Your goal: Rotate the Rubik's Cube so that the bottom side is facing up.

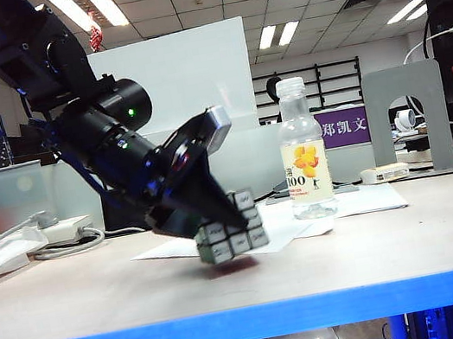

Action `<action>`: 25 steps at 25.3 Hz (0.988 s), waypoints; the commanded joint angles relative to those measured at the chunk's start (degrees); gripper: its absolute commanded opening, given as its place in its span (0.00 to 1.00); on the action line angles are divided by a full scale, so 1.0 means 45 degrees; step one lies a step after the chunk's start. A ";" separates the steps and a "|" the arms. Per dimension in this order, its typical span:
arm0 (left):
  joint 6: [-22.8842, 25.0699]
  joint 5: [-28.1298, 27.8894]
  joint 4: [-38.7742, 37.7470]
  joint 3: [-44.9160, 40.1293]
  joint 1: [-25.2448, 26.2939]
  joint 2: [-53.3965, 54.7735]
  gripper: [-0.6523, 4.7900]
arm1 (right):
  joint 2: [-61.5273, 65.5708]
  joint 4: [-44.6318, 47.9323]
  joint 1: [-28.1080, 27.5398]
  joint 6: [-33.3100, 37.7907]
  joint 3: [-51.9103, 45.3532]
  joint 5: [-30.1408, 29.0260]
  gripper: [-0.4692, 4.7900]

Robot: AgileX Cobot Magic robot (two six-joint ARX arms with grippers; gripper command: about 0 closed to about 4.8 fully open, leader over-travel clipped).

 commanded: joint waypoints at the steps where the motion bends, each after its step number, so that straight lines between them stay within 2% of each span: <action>1: -0.1229 0.0821 0.1418 0.0053 0.0000 -0.0058 0.50 | -0.0019 0.0194 -0.0005 0.0228 -0.0097 -0.0010 0.11; 5: -0.2705 0.1535 0.2909 0.0053 0.0000 -0.0058 0.50 | -0.0019 0.0316 -0.0005 0.0597 -0.0097 -0.0131 0.12; 8: -0.4090 0.2186 0.4250 0.0053 0.0000 -0.0063 0.50 | -0.0019 0.0583 -0.0005 0.0656 -0.0097 -0.0345 0.25; 9: -0.4551 0.2336 0.4682 0.0058 0.0000 -0.0063 0.50 | -0.0019 0.0631 -0.0005 0.0767 -0.0097 -0.0345 0.26; 17: -0.8578 0.3458 0.9199 0.0058 0.0000 -0.0063 0.50 | -0.0019 0.0782 -0.0010 0.1530 -0.0097 -0.0379 0.26; 25: -1.2910 0.3492 1.4071 0.0058 0.0000 -0.0063 0.50 | -0.0019 0.1239 -0.0010 0.2293 -0.0097 -0.0437 0.26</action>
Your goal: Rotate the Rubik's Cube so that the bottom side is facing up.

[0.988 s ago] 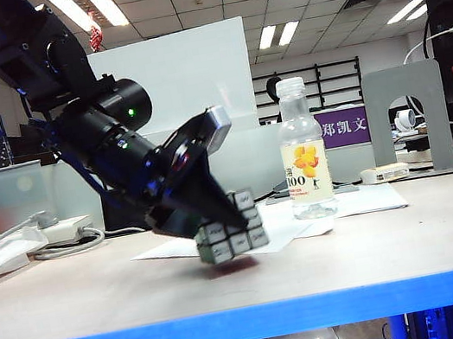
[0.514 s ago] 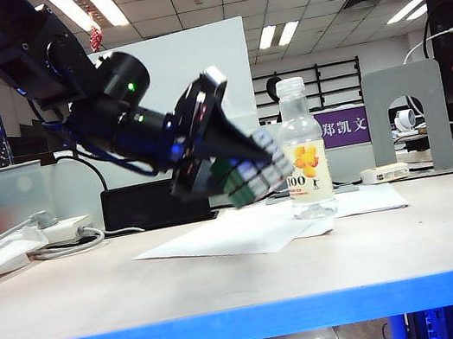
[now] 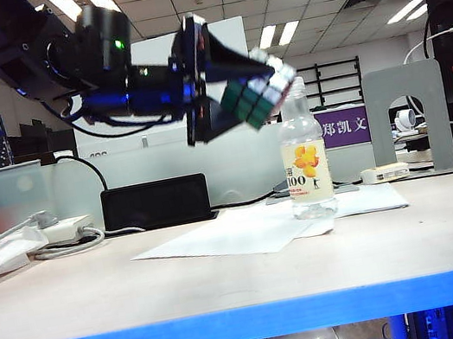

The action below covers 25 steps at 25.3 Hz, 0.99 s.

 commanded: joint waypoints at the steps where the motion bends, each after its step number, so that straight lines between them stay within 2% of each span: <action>1: -0.2380 0.0146 0.2793 0.0058 -0.0005 -0.0063 0.50 | -0.0019 0.0510 -0.0010 0.0486 -0.0097 -0.0073 0.26; 8: -0.5343 0.0000 0.6237 0.0078 -0.0248 -0.0058 0.50 | -0.0010 0.0505 -0.0010 0.0675 -0.0097 -0.0073 0.26; 11: -0.6203 -0.0301 0.7121 0.0078 -0.0500 -0.0058 0.50 | -0.0010 0.0505 -0.0010 0.0865 -0.0097 -0.0073 0.26; 13: -0.6373 -0.0899 0.7528 0.0078 -0.0899 -0.0053 0.50 | -0.0010 0.0505 -0.0015 0.0865 -0.0097 -0.0214 0.26; 17: -0.7096 -0.2914 0.8111 0.0073 -0.1695 -0.0053 0.50 | -0.0019 0.0500 -0.0024 0.0865 -0.0097 -0.0296 0.26; 19: -0.8068 -0.4172 0.8665 0.0029 -0.1962 -0.0053 0.50 | -0.0019 0.0500 -0.0019 0.0869 -0.0097 -0.0306 0.26; 22: -1.0350 -0.6188 1.0292 0.0010 -0.2089 0.0107 0.50 | -0.0019 0.0500 -0.0019 0.0889 -0.0097 -0.0306 0.26; 25: -1.1953 -0.7116 1.1006 -0.0039 -0.2089 0.0257 0.50 | -0.0019 0.0500 -0.0019 0.0967 -0.0097 -0.0311 0.26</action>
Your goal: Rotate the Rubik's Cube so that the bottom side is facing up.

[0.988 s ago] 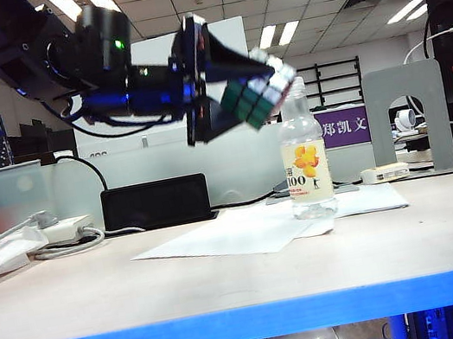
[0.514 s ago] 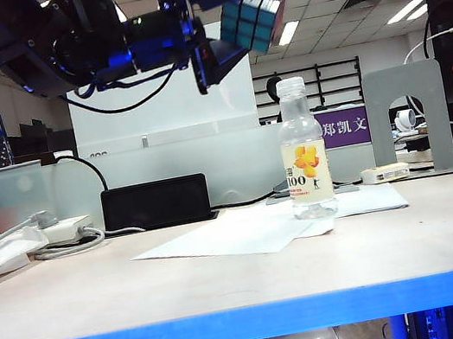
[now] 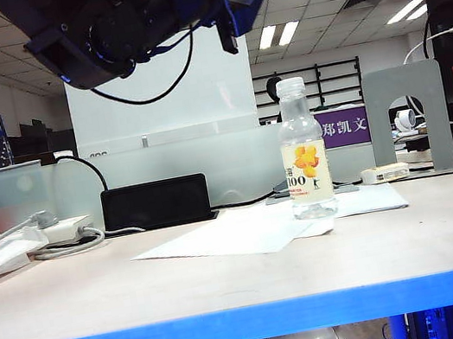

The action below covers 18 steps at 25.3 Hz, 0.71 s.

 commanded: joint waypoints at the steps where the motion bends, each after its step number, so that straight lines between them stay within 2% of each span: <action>1: -0.2249 -0.1122 0.1268 -0.0005 -0.0044 0.0180 0.50 | -0.0019 0.0228 -0.0015 0.0087 -0.0097 -0.0068 0.26; 2: -0.2705 -0.1345 0.1554 -0.0005 -0.0073 0.0199 0.50 | -0.0019 0.0228 -0.0015 0.0087 -0.0097 -0.0107 0.26; 3: -0.3580 -0.2181 0.2234 -0.0005 -0.0257 0.0325 0.50 | -0.0019 0.0233 -0.0019 0.0117 -0.0097 -0.0466 0.26; 6: -0.5037 -0.3575 0.2263 -0.0005 -0.0729 0.0335 0.50 | -0.0019 0.0253 -0.0015 0.0117 -0.0097 -0.1239 0.26; 9: -0.6407 -0.5056 0.2293 0.0010 -0.1734 0.0335 0.50 | -0.0019 0.0738 -0.0019 0.0121 -0.0097 -0.1307 0.26; 13: -0.8097 -0.8000 0.2361 0.0019 -0.2963 0.0335 0.50 | -0.0019 0.0510 -0.0019 0.0121 -0.0092 -0.1564 0.26; 14: -0.8796 -0.9112 0.2385 0.0015 -0.3327 0.0330 0.50 | -0.0019 0.0418 -0.0024 0.0121 -0.0092 -0.1729 0.26; 17: -1.0467 -1.1332 0.2399 0.0078 -0.4070 0.0321 0.50 | -0.0019 0.0452 -0.0024 0.0364 -0.0092 -0.1715 0.26; 18: -1.0457 -1.2055 0.2453 0.0083 -0.4386 0.0228 0.50 | -0.0019 0.0500 -0.0024 0.0364 -0.0092 -0.1715 0.26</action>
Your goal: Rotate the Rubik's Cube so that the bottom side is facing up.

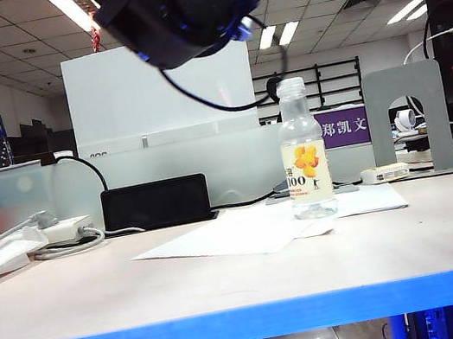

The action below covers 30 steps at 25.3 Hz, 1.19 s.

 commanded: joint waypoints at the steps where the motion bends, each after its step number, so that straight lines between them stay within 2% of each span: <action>1: -0.0923 -0.1763 0.0661 0.0136 -0.0627 -0.0238 0.50 | -0.0019 0.0267 -0.0015 0.0131 -0.0097 -0.0044 0.26; 7: -0.0928 -0.1685 0.0670 0.0189 -0.1098 -0.0831 0.50 | -0.0019 0.0321 -0.0019 0.0102 -0.0097 0.0316 0.26; 10: -0.0928 -0.0253 0.0675 0.0189 -0.1263 -0.1404 0.50 | -0.0019 0.0908 -0.0044 0.0029 -0.0097 0.0325 0.28; 11: -0.0928 0.0374 0.0699 0.0189 -0.1404 -0.1559 0.50 | -0.0015 0.0976 -0.0044 0.0039 -0.0097 0.0330 0.32; 13: -0.0928 0.0821 0.0709 0.0185 -0.1569 -0.1773 0.50 | -0.0010 0.1297 -0.0044 0.0083 -0.0097 0.0325 0.33; 14: -0.0928 0.0680 0.0724 0.0185 -0.1710 -0.1880 0.50 | -0.0010 0.1491 -0.0044 0.0102 -0.0097 0.0325 0.33; 17: -0.0928 -0.0801 0.0724 0.0185 -0.2118 -0.2370 0.50 | 0.0321 0.1928 -0.0039 0.0185 -0.0097 0.0267 0.33; 20: -0.0928 -0.1690 0.0724 0.0189 -0.1996 -0.2414 0.50 | 0.0797 0.1885 -0.0019 0.0427 -0.0097 0.0053 0.33; 22: -0.0928 -0.1817 0.0724 0.0185 -0.1598 -0.2361 0.50 | 0.1015 0.1977 -0.0019 0.0432 -0.0097 -0.0058 0.33; 24: -0.0928 -0.1379 0.0729 0.0185 -0.1059 -0.2273 0.50 | 0.1054 0.1982 -0.0024 0.0427 -0.0097 -0.0049 0.33; 28: -0.0923 0.0874 0.0729 0.0160 -0.0413 -0.2147 0.50 | 0.1083 0.2623 -0.0015 0.0427 -0.0078 -0.0627 0.33; 30: -0.0923 0.1044 0.0729 0.0078 -0.0442 -0.2147 0.50 | 0.1151 0.3347 -0.0015 0.0544 0.0121 -0.1229 0.34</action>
